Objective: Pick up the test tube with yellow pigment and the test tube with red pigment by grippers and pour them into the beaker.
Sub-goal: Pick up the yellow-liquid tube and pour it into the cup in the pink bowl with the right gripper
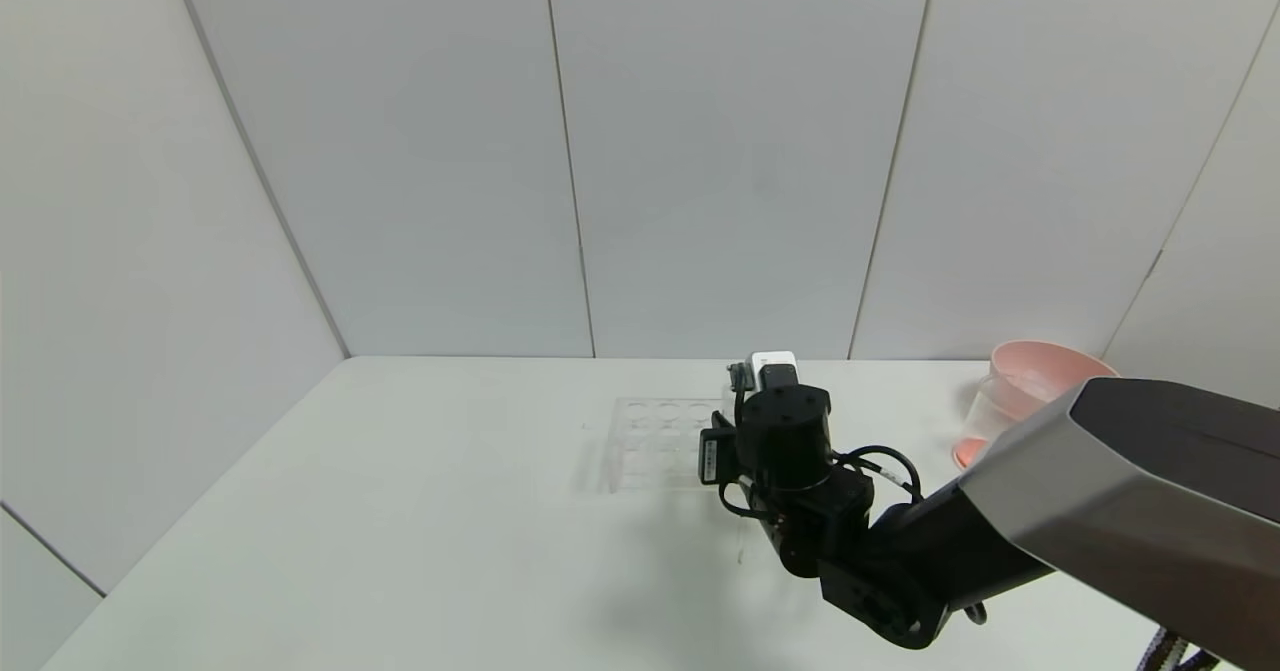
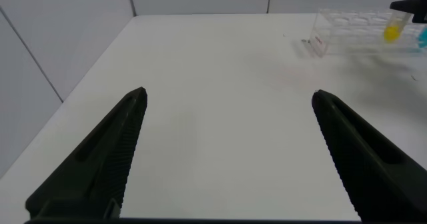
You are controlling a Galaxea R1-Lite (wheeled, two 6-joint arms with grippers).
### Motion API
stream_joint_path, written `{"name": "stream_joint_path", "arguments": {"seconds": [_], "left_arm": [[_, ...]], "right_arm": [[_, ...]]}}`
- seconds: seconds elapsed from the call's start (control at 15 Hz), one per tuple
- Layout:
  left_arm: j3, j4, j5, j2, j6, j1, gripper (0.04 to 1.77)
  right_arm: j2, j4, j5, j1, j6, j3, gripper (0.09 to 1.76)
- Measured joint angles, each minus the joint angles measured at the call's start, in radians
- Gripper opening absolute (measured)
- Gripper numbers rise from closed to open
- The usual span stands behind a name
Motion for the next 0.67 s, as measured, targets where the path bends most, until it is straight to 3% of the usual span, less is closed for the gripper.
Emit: {"name": "stream_joint_path", "arguments": {"seconds": [0.4, 0.67], "left_arm": [[0.0, 0.0, 0.0, 0.0, 0.0, 0.0, 1.76], [0.0, 0.0, 0.0, 0.0, 0.0, 0.0, 1.76]], "right_arm": [[-0.107, 0.005, 0.022, -0.006, -0.068, -0.014, 0.52], [-0.237, 0.103, 0.057, -0.055, -0.074, -0.051, 0.52]]}}
